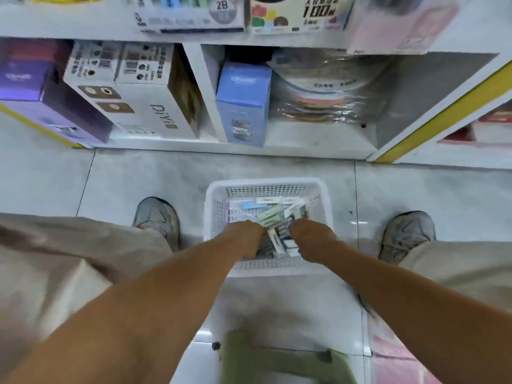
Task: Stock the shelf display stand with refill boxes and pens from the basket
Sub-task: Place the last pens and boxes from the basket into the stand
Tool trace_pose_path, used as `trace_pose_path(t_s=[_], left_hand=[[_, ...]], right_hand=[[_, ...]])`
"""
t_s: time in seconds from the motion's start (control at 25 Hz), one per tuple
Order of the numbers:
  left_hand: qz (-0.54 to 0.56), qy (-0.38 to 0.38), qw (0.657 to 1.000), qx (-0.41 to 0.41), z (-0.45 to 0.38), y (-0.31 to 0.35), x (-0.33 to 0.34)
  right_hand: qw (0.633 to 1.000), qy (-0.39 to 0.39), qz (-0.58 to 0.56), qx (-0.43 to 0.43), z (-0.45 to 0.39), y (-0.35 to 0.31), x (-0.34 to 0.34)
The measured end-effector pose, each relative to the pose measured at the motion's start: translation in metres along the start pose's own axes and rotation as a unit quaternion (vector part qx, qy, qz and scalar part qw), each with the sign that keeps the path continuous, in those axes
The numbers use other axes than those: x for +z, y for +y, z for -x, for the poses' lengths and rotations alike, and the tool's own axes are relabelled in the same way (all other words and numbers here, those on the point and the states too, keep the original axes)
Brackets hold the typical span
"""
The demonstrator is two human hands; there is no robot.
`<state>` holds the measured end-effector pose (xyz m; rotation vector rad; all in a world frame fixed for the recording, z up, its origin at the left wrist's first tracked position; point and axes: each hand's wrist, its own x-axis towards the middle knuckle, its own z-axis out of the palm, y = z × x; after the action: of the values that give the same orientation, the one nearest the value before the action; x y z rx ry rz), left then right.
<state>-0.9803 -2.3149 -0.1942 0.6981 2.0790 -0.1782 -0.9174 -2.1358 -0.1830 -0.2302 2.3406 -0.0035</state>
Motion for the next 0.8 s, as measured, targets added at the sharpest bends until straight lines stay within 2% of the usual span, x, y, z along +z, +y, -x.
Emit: trace_pose_path(t_s=[0.12, 0.2, 0.28, 0.52, 0.64, 0.8], left_hand=[[0.009, 0.037, 0.999, -0.015, -0.015, -0.001, 0.032], [0.012, 0.088, 0.996, -0.016, -0.022, 0.008, 0.042], [0.023, 0.131, 0.991, -0.012, -0.027, 0.019, 0.046], [0.018, 0.194, 0.980, -0.035, -0.028, 0.034, 0.055], [0.017, 0.202, 0.979, -0.033, -0.029, 0.037, 0.060], [0.054, 0.207, 0.977, 0.011, -0.032, 0.032, 0.062]], right_hand=[[0.997, -0.026, 0.078, 0.002, -0.009, -0.010, 0.017], [0.996, -0.019, 0.086, 0.014, -0.014, -0.011, 0.023], [0.997, 0.002, 0.067, 0.028, -0.021, -0.010, 0.029], [0.995, 0.073, -0.041, 0.057, -0.035, -0.009, 0.037], [0.991, 0.103, -0.072, 0.040, -0.039, -0.009, 0.042], [0.984, 0.144, -0.101, 0.015, -0.037, -0.004, 0.045]])
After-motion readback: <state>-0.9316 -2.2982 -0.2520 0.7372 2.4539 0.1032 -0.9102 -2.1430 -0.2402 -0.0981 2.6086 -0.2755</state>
